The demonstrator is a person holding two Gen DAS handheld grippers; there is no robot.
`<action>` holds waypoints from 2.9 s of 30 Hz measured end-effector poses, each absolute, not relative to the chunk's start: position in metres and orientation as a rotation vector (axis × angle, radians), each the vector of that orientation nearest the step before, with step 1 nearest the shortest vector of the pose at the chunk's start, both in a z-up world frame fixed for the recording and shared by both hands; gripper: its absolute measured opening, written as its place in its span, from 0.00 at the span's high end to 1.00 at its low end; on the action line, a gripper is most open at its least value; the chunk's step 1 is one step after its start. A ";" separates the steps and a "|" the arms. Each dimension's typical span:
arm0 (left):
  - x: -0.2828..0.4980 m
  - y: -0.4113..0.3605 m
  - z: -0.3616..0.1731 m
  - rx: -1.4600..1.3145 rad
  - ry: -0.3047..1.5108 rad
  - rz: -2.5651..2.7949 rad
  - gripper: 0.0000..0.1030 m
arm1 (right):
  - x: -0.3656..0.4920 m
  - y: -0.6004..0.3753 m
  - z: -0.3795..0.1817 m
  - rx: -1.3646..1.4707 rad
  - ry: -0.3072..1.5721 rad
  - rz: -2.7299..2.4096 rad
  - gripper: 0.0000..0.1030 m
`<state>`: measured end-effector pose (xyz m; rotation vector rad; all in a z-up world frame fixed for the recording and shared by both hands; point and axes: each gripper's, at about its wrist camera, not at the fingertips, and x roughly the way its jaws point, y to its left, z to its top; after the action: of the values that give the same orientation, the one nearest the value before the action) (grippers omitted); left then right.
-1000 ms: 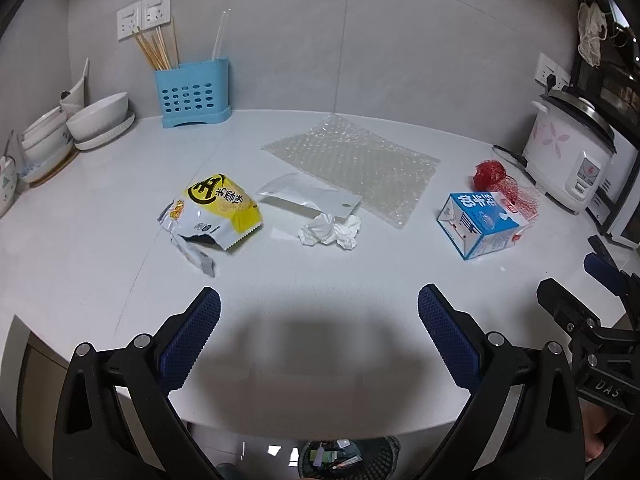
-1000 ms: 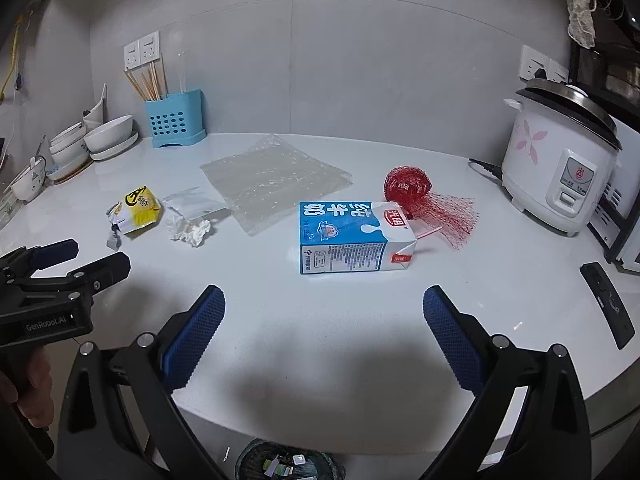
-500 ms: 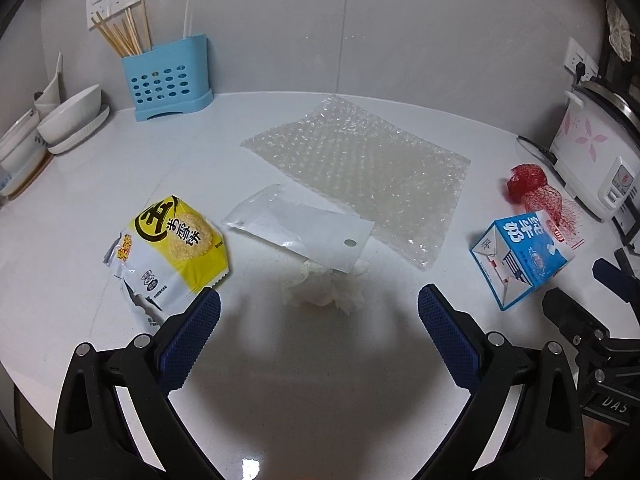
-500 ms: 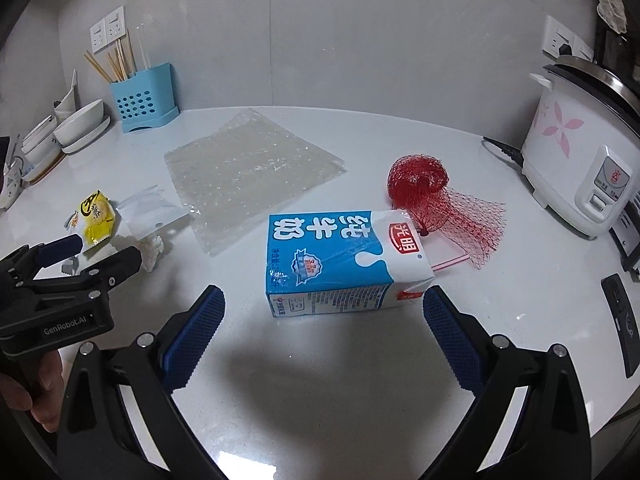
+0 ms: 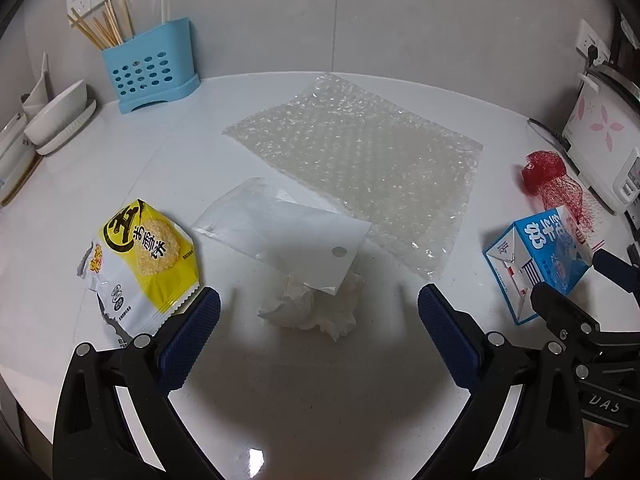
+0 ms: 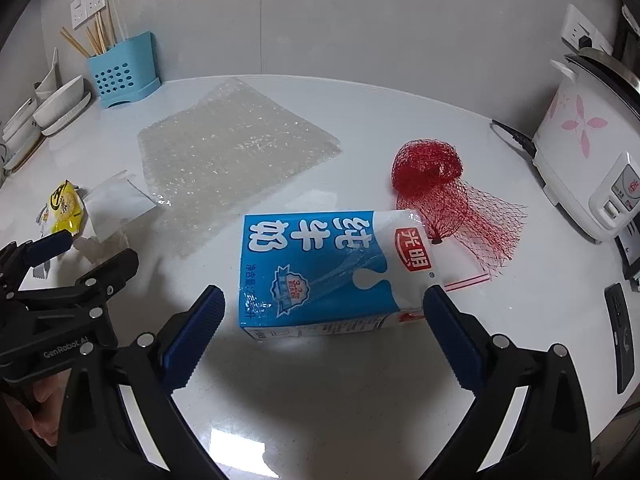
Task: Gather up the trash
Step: 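Raise both tools to the countertop and approach the tissue and milk carton, then grasp the crumpled tissue with the left tool while the right tool grasps the milk carton, then lift the tissue and milk carton and carry both down over the wastebasket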
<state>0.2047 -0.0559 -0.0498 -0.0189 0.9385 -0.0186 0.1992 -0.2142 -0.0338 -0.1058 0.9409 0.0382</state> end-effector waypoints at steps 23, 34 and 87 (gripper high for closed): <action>0.211 -0.067 -0.057 0.012 0.985 -0.028 0.72 | 0.214 -0.211 -0.040 -0.196 0.950 -0.017 0.09; 0.197 -0.064 -0.053 -0.015 0.965 -0.023 0.75 | 0.207 -0.200 -0.037 -0.236 0.936 0.008 0.26; 0.137 -0.042 0.020 -0.028 0.816 -0.056 0.75 | 0.205 -0.278 -0.031 0.533 1.132 -0.377 0.38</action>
<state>0.1374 -0.0416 0.0199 -0.0277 0.8162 -0.0563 0.2051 -0.2776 -0.0314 0.5325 1.1319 -0.3767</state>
